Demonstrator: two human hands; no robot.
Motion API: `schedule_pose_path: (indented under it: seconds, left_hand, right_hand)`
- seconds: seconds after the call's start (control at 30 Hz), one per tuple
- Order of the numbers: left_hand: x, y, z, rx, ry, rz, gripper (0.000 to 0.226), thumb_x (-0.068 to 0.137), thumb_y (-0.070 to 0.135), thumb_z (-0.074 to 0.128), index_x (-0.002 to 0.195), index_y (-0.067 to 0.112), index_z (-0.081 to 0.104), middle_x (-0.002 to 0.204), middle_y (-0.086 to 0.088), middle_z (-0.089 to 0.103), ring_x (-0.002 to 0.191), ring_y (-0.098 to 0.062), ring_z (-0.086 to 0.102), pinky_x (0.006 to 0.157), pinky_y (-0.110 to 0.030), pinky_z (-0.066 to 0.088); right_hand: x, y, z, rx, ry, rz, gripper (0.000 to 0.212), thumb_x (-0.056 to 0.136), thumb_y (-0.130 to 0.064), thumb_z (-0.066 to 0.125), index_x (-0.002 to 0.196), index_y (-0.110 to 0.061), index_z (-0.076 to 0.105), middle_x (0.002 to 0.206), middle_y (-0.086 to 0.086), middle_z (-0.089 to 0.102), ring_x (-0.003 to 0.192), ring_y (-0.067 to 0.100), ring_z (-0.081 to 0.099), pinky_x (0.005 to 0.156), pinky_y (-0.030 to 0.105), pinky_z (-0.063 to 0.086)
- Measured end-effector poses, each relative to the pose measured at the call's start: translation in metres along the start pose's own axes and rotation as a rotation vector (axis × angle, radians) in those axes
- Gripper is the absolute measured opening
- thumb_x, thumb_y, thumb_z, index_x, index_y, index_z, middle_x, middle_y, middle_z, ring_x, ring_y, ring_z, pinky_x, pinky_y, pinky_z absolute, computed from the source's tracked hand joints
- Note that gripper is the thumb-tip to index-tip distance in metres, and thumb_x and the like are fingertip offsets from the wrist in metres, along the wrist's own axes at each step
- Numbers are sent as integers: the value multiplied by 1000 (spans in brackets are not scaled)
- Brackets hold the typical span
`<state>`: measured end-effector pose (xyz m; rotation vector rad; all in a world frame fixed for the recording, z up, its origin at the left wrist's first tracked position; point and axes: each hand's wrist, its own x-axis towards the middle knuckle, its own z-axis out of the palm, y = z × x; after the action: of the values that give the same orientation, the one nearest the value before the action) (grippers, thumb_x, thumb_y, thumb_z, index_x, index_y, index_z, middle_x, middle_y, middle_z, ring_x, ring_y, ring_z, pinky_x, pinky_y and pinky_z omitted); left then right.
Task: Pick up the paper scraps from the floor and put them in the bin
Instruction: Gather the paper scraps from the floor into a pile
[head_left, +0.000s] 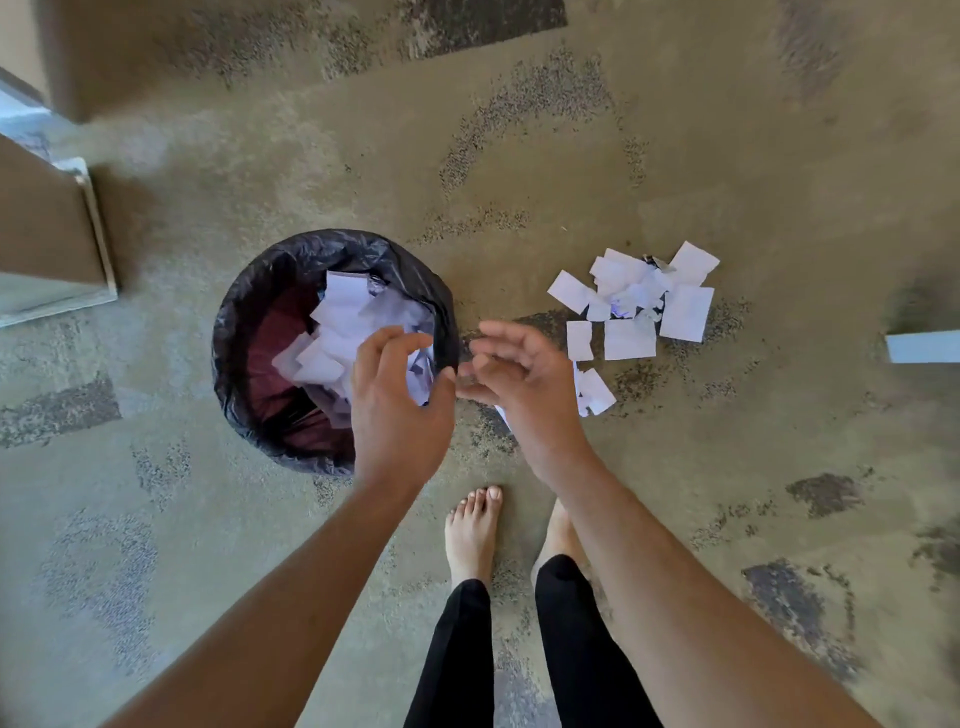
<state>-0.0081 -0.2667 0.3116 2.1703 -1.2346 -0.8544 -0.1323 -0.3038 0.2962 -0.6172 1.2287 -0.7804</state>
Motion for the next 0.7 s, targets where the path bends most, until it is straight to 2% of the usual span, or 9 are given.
schedule_pose_path:
  seconds: [0.1, 0.23, 0.3, 0.4, 0.5, 0.6, 0.7]
  left_hand:
    - [-12, 11, 32, 59, -69, 184, 33, 85, 21, 68, 117, 13, 60, 130, -6, 50, 124, -24, 45, 100, -33, 39]
    - [-24, 16, 84, 59, -213, 272, 35, 82, 15, 69, 116, 12, 61, 128, -5, 51, 122, -21, 48, 101, -30, 38]
    - [-25, 7, 115, 89, -299, 236, 38, 81, 13, 70, 118, 12, 59, 129, -5, 49, 120, -24, 48, 97, -37, 44]
    - [-18, -18, 163, 243, -407, 90, 50, 81, 21, 68, 127, 22, 49, 139, -5, 38, 126, -31, 42, 94, -51, 46]
    - [-5, -50, 207, 397, -468, 4, 66, 83, 29, 69, 139, 26, 35, 152, -6, 22, 137, -32, 27, 98, -51, 44]
    - [11, -79, 246, 470, -494, -6, 79, 80, 26, 74, 143, 23, 28, 153, -10, 17, 138, -35, 23, 99, -53, 43]
    - [26, -106, 278, 541, -481, -59, 86, 76, 31, 78, 144, 22, 25, 151, -11, 20, 133, -36, 30, 93, -55, 46]
  right_hand:
    - [-2, 2, -39, 0, 81, -10, 28, 88, 6, 62, 109, -12, 61, 99, 12, 63, 78, 21, 67, 64, 36, 60]
    - [2, 24, -95, -121, 226, 6, 28, 87, 0, 66, 105, -22, 66, 100, 4, 63, 86, 21, 65, 65, 40, 60]
    - [11, 45, -121, -207, 306, 57, 25, 88, -5, 67, 102, -25, 65, 99, -3, 62, 90, 23, 65, 70, 43, 60]
    - [28, 83, -160, -403, 394, 124, 25, 87, -15, 70, 110, -20, 61, 103, -6, 61, 94, 21, 65, 80, 46, 58]
    - [48, 122, -191, -606, 424, 129, 34, 86, -23, 72, 117, -16, 59, 116, 6, 60, 99, 19, 60, 80, 29, 48]
    - [71, 156, -214, -798, 432, 60, 42, 84, -31, 71, 120, -12, 58, 119, 9, 59, 114, 25, 53, 90, 34, 46]
    - [94, 182, -225, -900, 457, 123, 59, 83, -41, 69, 131, -14, 49, 132, 9, 50, 127, 25, 41, 98, 37, 40]
